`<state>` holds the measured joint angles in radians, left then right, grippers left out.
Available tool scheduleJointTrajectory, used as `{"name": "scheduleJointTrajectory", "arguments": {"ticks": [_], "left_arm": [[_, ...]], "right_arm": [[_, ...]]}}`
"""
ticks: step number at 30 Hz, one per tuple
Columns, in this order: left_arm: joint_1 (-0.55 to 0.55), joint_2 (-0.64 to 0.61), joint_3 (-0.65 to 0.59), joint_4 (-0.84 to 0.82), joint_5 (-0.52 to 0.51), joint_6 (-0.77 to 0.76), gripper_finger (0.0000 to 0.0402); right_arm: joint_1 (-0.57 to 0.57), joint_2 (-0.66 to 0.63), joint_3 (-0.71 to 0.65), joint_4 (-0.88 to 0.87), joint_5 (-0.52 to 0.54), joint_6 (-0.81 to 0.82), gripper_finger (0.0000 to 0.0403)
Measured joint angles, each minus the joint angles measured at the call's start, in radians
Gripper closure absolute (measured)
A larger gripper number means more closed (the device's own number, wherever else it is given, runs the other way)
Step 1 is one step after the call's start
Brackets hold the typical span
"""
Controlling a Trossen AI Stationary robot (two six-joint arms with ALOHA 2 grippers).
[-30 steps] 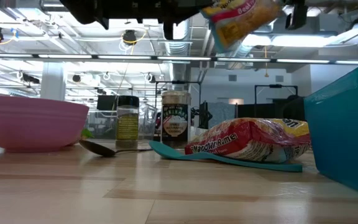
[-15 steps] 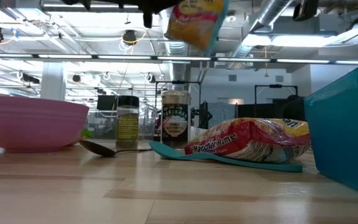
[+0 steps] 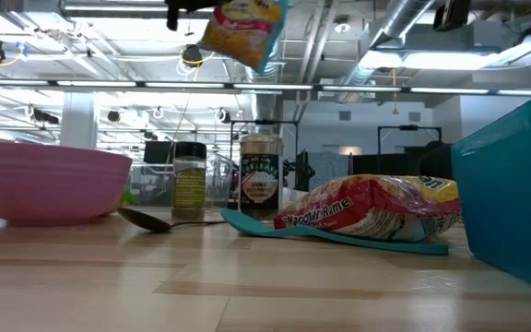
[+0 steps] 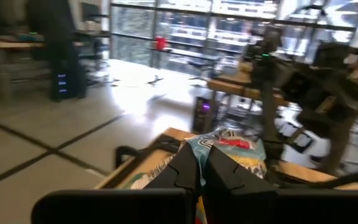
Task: Pick & Place Food Item
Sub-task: Put the blue noodle pack into the transparent bin
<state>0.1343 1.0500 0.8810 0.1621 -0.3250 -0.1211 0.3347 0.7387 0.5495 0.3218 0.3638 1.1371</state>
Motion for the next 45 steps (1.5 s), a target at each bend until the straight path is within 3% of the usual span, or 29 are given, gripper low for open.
{"name": "scheduleJointTrajectory", "arguments": {"ticks": [15, 31, 45], "left_arm": [[0.146, -0.096, 0.000, -0.198, -0.259, -0.049, 0.0401], [0.175, -0.068, 0.001, -0.474, -0.418, -0.438, 0.0401], [0.195, -0.068, 0.001, -0.751, -0.505, -0.639, 0.0401]], "right_arm": [[-0.001, 0.000, 0.000, 0.000, 0.000, -0.023, 0.0290], [-0.002, 0.000, -0.001, 0.000, 0.000, -0.039, 0.0290], [-0.002, 0.000, -0.001, 0.000, 0.000, -0.049, 0.0290]]}}
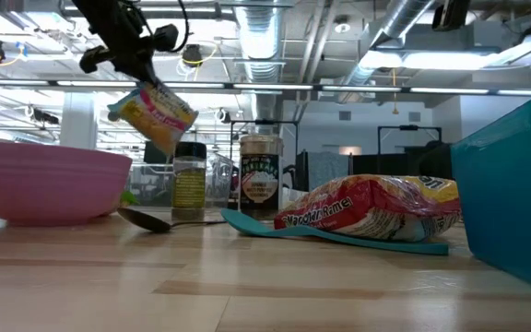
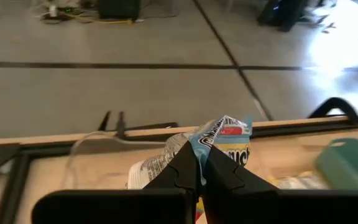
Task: Pick & Place Food Item
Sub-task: Put the blue noodle pack into the transparent bin
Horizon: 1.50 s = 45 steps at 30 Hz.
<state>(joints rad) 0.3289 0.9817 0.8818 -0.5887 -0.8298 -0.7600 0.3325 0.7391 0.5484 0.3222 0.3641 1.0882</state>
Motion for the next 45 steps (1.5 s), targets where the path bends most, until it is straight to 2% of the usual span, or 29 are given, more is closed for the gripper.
{"name": "scheduleJointTrajectory", "arguments": {"ticks": [7, 12, 20, 27, 38, 45], "left_arm": [[0.062, 0.000, 0.000, -0.064, 0.001, -0.041, 0.0401], [0.106, 0.000, 0.000, -0.092, 0.049, -0.058, 0.0401], [0.174, 0.000, 0.000, -0.167, 0.062, -0.094, 0.0401], [0.206, 0.000, -0.003, -0.165, 0.091, -0.143, 0.0401], [0.217, 0.000, -0.104, -0.145, 0.114, -0.217, 0.0401], [0.223, 0.000, -0.159, -0.039, 0.102, -0.217, 0.0401]], "right_arm": [[0.000, 0.000, 0.000, -0.001, 0.000, 0.000, 0.0290], [0.000, 0.000, 0.000, -0.007, 0.000, -0.013, 0.0290], [0.000, 0.000, 0.000, -0.007, 0.000, -0.023, 0.0290], [0.000, 0.000, 0.000, -0.007, 0.000, -0.026, 0.0290], [0.000, 0.000, 0.000, -0.008, 0.000, -0.026, 0.0290], [0.000, 0.000, 0.000, -0.024, 0.000, -0.026, 0.0290]]}}
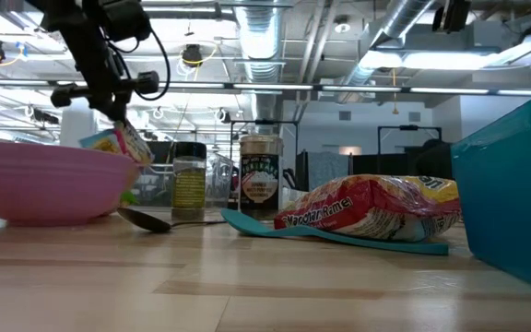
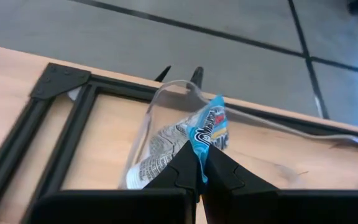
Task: Pick & Place Food Item
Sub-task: Put the blue noodle pack into the transparent bin
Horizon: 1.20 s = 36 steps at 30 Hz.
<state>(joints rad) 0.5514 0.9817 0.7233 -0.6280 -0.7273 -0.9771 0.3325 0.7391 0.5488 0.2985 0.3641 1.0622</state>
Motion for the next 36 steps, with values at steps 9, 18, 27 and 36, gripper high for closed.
{"name": "scheduleJointTrajectory", "arguments": {"ticks": [9, 18, 27, 36], "left_arm": [[0.026, 0.000, -0.004, 0.064, -0.033, 0.003, 0.0401], [0.032, 0.003, -0.077, 0.140, -0.035, -0.041, 0.0401], [0.032, 0.003, -0.172, 0.228, -0.040, -0.053, 0.0401], [0.032, 0.003, -0.186, 0.235, -0.027, -0.051, 0.0401]], "right_arm": [[0.000, 0.000, 0.000, 0.001, 0.000, 0.000, 0.0290], [0.000, 0.000, 0.000, 0.001, 0.000, 0.000, 0.0290], [0.000, 0.000, 0.000, -0.010, 0.000, 0.000, 0.0290], [0.000, 0.000, 0.000, -0.029, 0.000, 0.000, 0.0290]]}}
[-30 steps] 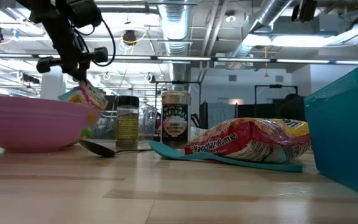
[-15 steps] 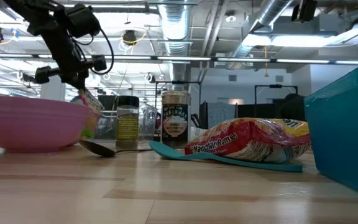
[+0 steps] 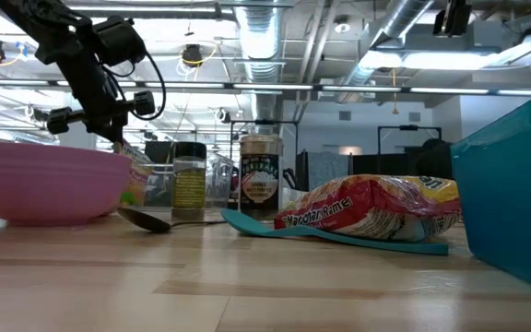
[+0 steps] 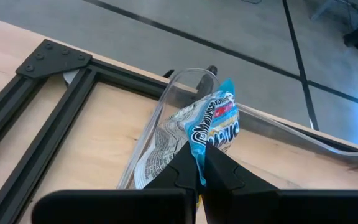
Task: Pick & Place Food Item
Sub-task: Put the blue noodle pack into the transparent bin
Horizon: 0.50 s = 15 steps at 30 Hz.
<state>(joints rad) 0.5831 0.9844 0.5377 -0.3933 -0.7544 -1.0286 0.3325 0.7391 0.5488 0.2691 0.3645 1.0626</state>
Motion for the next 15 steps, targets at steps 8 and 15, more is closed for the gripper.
{"name": "scheduleJointTrajectory", "arguments": {"ticks": [8, 15], "left_arm": [[0.000, 0.000, 0.000, 0.001, 0.001, 0.002, 0.0394], [0.000, 0.000, 0.000, 0.002, 0.020, 0.003, 0.0333]], "right_arm": [[0.000, 0.000, 0.000, 0.000, 0.000, 0.000, 0.0290], [0.000, 0.000, 0.000, 0.000, 0.000, 0.001, 0.0290]]}}
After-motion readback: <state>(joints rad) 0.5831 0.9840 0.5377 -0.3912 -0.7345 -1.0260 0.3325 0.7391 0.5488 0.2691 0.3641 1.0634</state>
